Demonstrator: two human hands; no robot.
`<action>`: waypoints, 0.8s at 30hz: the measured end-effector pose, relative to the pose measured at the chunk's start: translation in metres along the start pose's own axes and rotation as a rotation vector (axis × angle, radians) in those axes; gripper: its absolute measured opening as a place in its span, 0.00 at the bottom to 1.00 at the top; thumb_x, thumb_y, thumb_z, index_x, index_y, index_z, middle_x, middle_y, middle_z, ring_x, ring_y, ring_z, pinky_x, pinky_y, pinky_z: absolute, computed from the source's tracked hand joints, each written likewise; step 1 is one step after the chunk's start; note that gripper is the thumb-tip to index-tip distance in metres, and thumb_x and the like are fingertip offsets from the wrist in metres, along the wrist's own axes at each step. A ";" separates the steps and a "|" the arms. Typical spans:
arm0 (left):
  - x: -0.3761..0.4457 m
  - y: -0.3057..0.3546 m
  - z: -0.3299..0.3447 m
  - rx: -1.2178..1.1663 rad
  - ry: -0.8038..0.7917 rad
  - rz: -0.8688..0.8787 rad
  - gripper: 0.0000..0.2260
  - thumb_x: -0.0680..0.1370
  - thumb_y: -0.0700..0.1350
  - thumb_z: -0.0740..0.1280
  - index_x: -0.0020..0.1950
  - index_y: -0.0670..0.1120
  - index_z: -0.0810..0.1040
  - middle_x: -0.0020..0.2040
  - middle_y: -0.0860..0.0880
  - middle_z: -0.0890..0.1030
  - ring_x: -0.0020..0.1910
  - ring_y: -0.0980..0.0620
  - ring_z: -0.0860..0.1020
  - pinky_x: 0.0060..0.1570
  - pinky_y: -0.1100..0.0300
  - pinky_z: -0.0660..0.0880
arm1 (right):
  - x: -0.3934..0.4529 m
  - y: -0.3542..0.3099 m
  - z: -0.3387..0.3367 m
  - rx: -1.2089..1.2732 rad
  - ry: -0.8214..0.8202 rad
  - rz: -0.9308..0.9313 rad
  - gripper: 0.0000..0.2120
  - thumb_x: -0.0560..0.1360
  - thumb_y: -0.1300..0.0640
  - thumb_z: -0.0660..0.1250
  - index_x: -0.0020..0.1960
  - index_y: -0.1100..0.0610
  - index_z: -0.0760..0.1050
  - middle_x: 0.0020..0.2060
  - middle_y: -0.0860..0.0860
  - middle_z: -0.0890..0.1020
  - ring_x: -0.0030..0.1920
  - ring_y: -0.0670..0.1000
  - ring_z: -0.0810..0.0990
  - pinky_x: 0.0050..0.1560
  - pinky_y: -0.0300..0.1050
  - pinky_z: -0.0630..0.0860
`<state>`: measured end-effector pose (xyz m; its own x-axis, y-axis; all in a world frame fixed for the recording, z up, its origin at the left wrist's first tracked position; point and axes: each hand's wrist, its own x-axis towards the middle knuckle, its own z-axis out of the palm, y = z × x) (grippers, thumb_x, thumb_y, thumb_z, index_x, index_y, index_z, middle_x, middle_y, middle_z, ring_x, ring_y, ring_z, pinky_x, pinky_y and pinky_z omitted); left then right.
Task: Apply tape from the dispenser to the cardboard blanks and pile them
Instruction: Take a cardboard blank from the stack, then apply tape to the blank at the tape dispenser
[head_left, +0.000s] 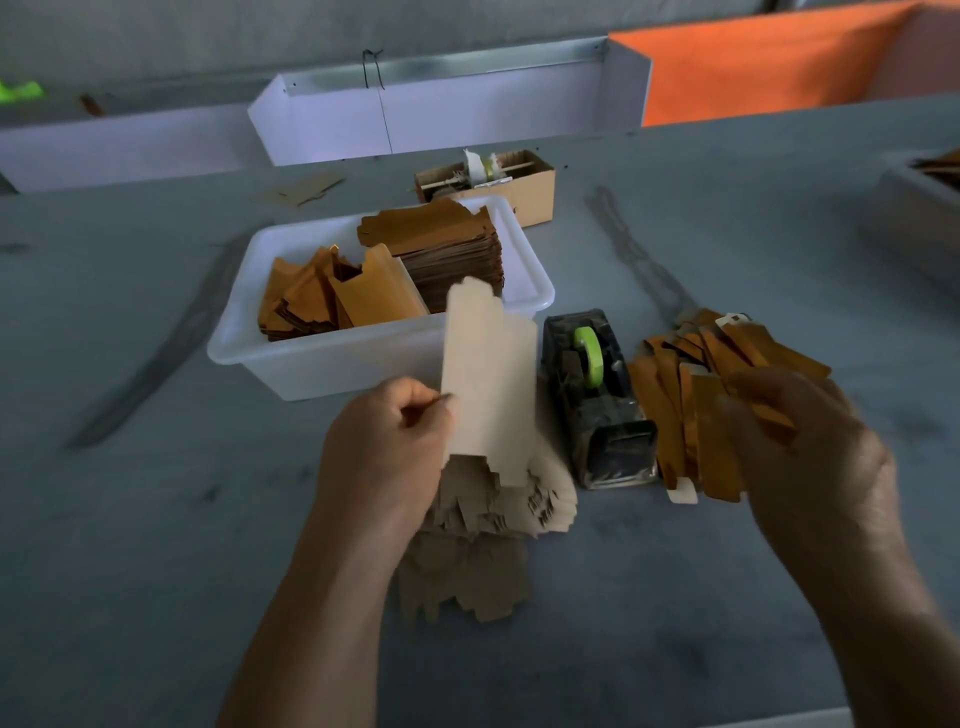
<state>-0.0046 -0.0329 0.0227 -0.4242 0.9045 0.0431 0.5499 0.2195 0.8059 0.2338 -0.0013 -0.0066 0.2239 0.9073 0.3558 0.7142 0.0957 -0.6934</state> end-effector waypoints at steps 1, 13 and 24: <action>-0.003 0.000 -0.002 -0.093 -0.039 -0.029 0.07 0.77 0.50 0.67 0.40 0.51 0.79 0.30 0.56 0.78 0.30 0.64 0.75 0.28 0.68 0.70 | -0.002 -0.004 0.000 0.064 -0.002 0.012 0.07 0.76 0.55 0.65 0.53 0.50 0.79 0.49 0.48 0.78 0.42 0.49 0.74 0.37 0.38 0.68; -0.023 0.005 -0.001 -0.500 -0.440 -0.175 0.19 0.62 0.56 0.76 0.46 0.45 0.82 0.46 0.40 0.83 0.48 0.41 0.80 0.57 0.43 0.74 | -0.035 -0.044 0.024 0.838 -0.558 0.410 0.19 0.62 0.44 0.67 0.48 0.53 0.80 0.42 0.44 0.83 0.47 0.47 0.81 0.47 0.44 0.79; -0.029 0.012 0.027 -0.532 -0.325 -0.223 0.12 0.69 0.45 0.75 0.52 0.49 0.81 0.43 0.53 0.85 0.42 0.56 0.83 0.39 0.65 0.75 | -0.044 -0.038 0.023 0.823 -0.652 0.422 0.11 0.67 0.52 0.67 0.43 0.56 0.83 0.41 0.51 0.84 0.44 0.50 0.82 0.45 0.46 0.81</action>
<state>0.0332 -0.0464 0.0153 -0.2020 0.9409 -0.2718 0.0086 0.2792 0.9602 0.1812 -0.0354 -0.0105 -0.2167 0.9482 -0.2324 -0.0438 -0.2473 -0.9680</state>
